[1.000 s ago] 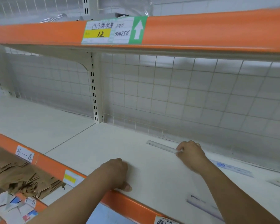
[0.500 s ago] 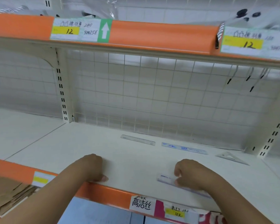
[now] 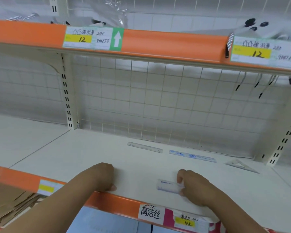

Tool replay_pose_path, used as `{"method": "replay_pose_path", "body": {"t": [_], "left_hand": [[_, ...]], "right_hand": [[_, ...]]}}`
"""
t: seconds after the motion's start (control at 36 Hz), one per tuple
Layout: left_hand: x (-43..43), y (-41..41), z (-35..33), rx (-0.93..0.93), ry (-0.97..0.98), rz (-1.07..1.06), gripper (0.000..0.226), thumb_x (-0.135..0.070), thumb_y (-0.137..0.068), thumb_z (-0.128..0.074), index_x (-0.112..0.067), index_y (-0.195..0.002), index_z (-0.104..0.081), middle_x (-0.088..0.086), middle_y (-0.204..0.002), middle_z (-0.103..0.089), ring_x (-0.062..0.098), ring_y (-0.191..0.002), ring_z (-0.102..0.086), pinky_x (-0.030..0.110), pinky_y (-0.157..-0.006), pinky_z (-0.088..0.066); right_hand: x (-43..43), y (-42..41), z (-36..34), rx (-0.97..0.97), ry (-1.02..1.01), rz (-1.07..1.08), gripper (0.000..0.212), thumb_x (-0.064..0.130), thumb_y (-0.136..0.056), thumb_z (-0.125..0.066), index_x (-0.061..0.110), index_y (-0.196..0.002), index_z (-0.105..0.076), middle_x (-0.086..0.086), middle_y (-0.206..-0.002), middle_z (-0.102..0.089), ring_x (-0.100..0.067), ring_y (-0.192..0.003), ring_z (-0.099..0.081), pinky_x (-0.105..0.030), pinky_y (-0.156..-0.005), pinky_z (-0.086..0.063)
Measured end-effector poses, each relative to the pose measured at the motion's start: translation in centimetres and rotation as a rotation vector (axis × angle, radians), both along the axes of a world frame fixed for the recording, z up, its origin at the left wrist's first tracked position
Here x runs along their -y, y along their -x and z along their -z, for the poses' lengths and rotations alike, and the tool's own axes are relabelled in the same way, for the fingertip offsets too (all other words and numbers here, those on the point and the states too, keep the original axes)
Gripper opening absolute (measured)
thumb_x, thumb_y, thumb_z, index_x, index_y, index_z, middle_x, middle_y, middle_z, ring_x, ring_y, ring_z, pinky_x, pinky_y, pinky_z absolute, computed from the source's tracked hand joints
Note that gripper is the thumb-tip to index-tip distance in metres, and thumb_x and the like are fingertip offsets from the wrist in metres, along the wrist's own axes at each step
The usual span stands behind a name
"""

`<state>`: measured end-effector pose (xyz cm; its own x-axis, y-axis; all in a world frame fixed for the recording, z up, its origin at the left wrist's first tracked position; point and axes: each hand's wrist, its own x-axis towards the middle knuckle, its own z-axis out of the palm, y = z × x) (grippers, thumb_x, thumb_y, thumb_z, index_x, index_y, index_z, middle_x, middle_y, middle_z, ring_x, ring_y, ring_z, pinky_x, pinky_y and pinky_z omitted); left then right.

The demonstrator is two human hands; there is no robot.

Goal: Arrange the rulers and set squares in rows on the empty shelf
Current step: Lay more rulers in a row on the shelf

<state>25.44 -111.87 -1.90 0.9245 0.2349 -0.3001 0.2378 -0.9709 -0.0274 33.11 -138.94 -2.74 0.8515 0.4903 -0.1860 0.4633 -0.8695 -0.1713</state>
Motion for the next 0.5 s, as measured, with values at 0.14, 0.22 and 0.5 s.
{"method": "replay_pose_path", "body": {"t": [0.14, 0.22, 0.5], "left_hand": [[0.3, 0.1, 0.1, -0.004, -0.001, 0.011, 0.044, -0.040, -0.092, -0.056, -0.009, -0.124, -0.054, 0.007, -0.127, -0.057, 0.021, -0.116, -0.055, 0.028, -0.092, -0.043], [0.3, 0.1, 0.1, -0.008, -0.001, 0.009, 0.044, -0.040, -0.092, -0.057, -0.008, -0.122, -0.055, 0.007, -0.125, -0.058, 0.022, -0.115, -0.056, 0.028, -0.091, -0.043], [0.1, 0.1, 0.5, -0.002, -0.009, -0.005, 0.043, -0.039, -0.090, -0.059, -0.008, -0.119, -0.058, 0.010, -0.122, -0.061, 0.024, -0.112, -0.058, 0.031, -0.091, -0.045]], "right_hand": [[-1.8, -1.1, 0.8, 0.046, -0.133, -0.002, 0.017, 0.014, -0.091, -0.052, 0.028, -0.096, -0.043, 0.006, -0.090, -0.041, -0.014, -0.085, -0.046, -0.012, -0.062, -0.031], [-3.1, -1.7, 1.0, 0.057, -0.199, -0.011, 0.013, 0.014, -0.091, -0.054, 0.024, -0.098, -0.047, 0.002, -0.097, -0.051, -0.013, -0.086, -0.047, -0.013, -0.060, -0.032], [-6.4, -3.4, 1.2, 0.142, -0.223, 0.019, 0.023, 0.008, -0.093, -0.044, 0.020, -0.105, -0.059, -0.001, -0.114, -0.062, -0.018, -0.104, -0.056, -0.025, -0.083, -0.041]]}}
